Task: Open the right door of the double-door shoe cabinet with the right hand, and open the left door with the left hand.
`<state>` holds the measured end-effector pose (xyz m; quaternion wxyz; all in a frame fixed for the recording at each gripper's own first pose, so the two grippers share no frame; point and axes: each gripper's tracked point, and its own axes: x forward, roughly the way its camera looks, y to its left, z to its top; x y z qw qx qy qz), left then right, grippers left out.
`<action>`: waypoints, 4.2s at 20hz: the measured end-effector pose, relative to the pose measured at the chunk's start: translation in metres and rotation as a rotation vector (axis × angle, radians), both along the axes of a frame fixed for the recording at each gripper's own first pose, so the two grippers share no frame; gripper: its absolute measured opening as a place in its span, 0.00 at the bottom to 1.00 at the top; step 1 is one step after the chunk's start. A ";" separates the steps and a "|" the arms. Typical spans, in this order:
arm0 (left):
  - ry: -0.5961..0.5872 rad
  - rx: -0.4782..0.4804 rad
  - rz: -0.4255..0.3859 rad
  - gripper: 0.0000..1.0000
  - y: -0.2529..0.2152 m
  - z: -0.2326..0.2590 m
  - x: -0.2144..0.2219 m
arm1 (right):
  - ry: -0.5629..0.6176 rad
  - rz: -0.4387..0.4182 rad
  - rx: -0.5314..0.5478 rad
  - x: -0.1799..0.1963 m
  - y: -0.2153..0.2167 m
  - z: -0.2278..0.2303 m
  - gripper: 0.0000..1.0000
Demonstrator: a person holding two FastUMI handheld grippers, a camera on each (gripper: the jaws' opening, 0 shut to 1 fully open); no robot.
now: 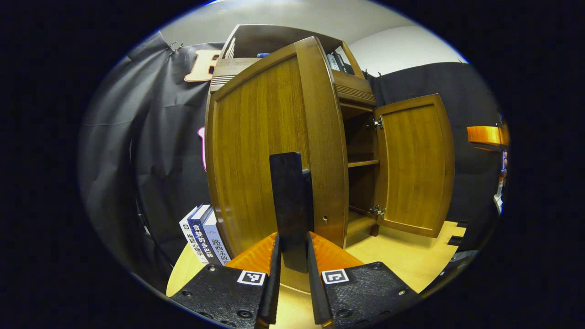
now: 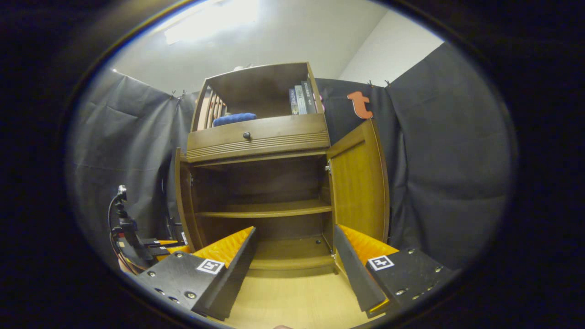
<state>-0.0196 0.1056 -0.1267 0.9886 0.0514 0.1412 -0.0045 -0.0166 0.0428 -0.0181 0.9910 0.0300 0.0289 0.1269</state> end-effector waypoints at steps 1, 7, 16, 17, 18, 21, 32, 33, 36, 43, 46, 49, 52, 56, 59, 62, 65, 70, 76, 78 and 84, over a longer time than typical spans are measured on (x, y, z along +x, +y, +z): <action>0.001 -0.001 0.000 0.31 0.001 0.001 -0.002 | 0.002 0.001 0.002 0.000 0.001 -0.001 0.98; -0.006 0.033 0.010 0.31 0.016 0.006 -0.015 | 0.000 0.000 0.001 -0.002 0.004 -0.001 0.99; -0.030 0.057 0.061 0.27 0.052 0.014 -0.034 | 0.013 0.007 0.006 -0.001 0.017 -0.011 0.98; -0.030 0.058 0.080 0.25 0.060 0.016 -0.037 | 0.013 0.008 0.004 0.000 0.019 -0.011 0.98; -0.032 0.060 0.094 0.25 0.068 0.017 -0.041 | 0.013 0.008 0.005 0.000 0.020 -0.012 0.98; -0.044 0.101 0.165 0.17 0.102 0.022 -0.051 | 0.016 0.011 0.020 0.001 0.026 -0.013 0.98; -0.070 0.041 0.128 0.00 0.148 0.027 -0.062 | 0.026 0.009 0.034 0.001 0.033 -0.018 0.99; -0.070 0.041 0.131 0.02 0.148 0.029 -0.061 | 0.027 0.006 0.038 0.000 0.031 -0.018 0.99; -0.081 0.028 0.127 0.02 0.143 0.028 -0.060 | 0.031 -0.002 0.043 0.002 0.025 -0.020 0.99; -0.104 0.089 0.160 0.09 0.137 0.047 -0.083 | 0.036 -0.005 0.028 0.002 0.022 -0.027 0.98; -0.117 0.120 0.192 0.13 0.137 0.060 -0.091 | 0.040 0.001 0.031 0.001 0.023 -0.029 0.98; -0.123 0.136 0.247 0.22 0.143 0.070 -0.099 | 0.040 0.008 0.023 -0.002 0.021 -0.029 0.99; -0.137 0.132 0.316 0.40 0.145 0.082 -0.106 | 0.036 0.011 0.009 -0.005 0.019 -0.028 0.98; -0.133 0.138 0.377 0.66 0.135 0.096 -0.116 | 0.032 0.027 -0.008 -0.008 0.016 -0.028 0.99; -0.145 0.145 0.403 0.78 0.120 0.111 -0.120 | 0.022 0.029 -0.002 -0.010 0.013 -0.022 0.99; -0.184 0.133 0.421 0.95 0.110 0.128 -0.120 | 0.013 0.035 -0.020 -0.012 0.010 -0.014 0.99; -0.212 0.114 0.413 0.98 0.090 0.140 -0.116 | -0.006 0.047 -0.050 -0.016 0.006 -0.005 0.99; -0.222 0.072 0.356 0.97 0.047 0.149 -0.098 | -0.051 0.041 -0.039 -0.021 -0.003 0.014 1.00; -0.235 0.043 0.294 0.97 -0.004 0.152 -0.064 | -0.058 0.042 -0.030 -0.016 -0.005 0.014 0.98; -0.224 0.027 0.279 0.97 -0.020 0.146 -0.053 | -0.053 0.047 -0.034 -0.014 -0.001 0.013 0.98; -0.225 0.017 0.273 0.97 -0.053 0.139 -0.017 | -0.062 0.087 -0.042 -0.010 0.016 0.012 0.98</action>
